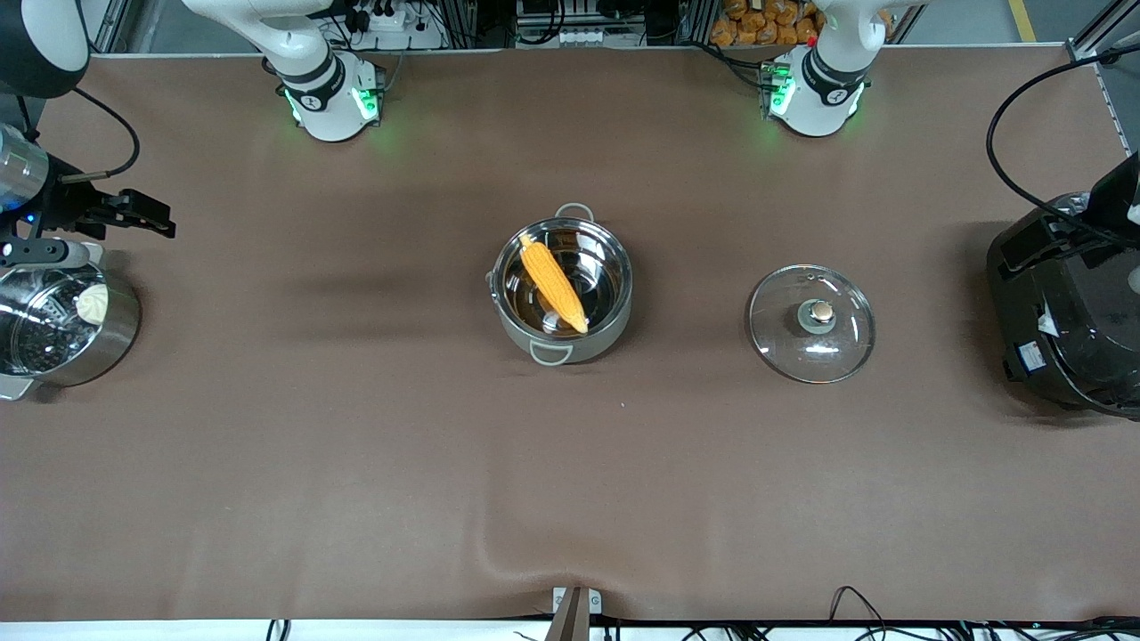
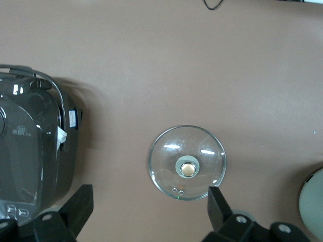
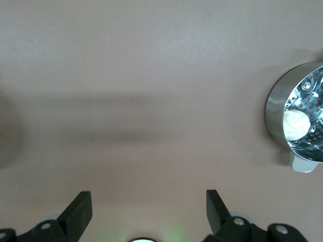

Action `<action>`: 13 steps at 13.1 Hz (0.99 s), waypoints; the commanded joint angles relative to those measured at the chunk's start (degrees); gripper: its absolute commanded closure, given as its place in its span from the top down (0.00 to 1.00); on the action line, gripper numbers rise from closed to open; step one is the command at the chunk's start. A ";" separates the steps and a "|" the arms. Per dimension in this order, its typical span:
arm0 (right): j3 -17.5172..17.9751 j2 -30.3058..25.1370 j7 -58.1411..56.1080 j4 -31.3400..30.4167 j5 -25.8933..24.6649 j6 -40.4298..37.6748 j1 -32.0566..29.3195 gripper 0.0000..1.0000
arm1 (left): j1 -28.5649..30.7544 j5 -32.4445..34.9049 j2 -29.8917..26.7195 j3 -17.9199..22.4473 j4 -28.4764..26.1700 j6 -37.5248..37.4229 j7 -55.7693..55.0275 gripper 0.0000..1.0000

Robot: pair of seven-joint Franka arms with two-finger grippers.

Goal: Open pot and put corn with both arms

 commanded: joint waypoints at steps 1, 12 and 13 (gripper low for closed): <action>1.40 -1.80 -0.38 -2.18 3.20 1.15 -3.84 1.00 | -3.48 -2.63 -2.16 5.89 -0.53 -3.24 4.33 1.00; 1.66 -1.09 -0.64 5.02 1.19 -4.66 -3.23 1.00 | -5.95 -3.33 -2.78 6.17 -0.79 -5.90 5.74 1.00; 1.66 -1.09 -0.64 5.02 1.19 -4.31 -2.97 1.00 | -5.69 -3.77 -2.60 6.17 -0.79 -5.38 5.65 1.00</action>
